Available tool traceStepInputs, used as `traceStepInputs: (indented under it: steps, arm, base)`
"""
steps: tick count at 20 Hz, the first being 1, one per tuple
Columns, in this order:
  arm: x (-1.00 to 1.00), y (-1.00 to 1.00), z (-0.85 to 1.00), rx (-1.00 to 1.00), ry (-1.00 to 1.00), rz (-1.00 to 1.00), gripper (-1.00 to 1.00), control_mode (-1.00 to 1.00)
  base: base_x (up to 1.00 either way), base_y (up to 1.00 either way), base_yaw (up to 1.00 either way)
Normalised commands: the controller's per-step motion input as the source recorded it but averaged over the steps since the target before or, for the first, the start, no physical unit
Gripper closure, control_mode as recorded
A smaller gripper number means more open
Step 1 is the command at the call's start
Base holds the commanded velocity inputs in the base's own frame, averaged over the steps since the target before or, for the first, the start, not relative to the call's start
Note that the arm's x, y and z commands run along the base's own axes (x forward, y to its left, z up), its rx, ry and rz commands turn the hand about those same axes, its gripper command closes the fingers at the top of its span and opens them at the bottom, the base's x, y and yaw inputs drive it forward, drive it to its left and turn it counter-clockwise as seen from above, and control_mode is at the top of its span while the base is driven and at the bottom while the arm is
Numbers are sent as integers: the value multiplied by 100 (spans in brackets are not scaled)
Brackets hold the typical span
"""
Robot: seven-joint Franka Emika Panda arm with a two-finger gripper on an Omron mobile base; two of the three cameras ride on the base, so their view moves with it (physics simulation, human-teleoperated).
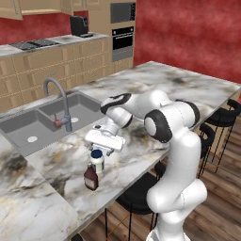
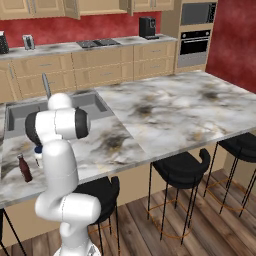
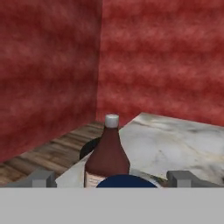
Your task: Move the ketchup and mayonnaise from the cabinet to the dining counter.
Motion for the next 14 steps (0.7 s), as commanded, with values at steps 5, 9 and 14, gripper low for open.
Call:
traceStepInputs:
  steps: [5, 9, 14]
  arm:
    - [-23, -6, 22, 1, 0, -2, -100, -100]
    - [-27, -5, 23, 0, 0, -10, -100, -100]
    - [-31, -11, 25, 0, 0, -15, -100, -100]
  base:
    - [0, 0, 0]
    - [0, 0, 0]
    - [0, 0, 0]
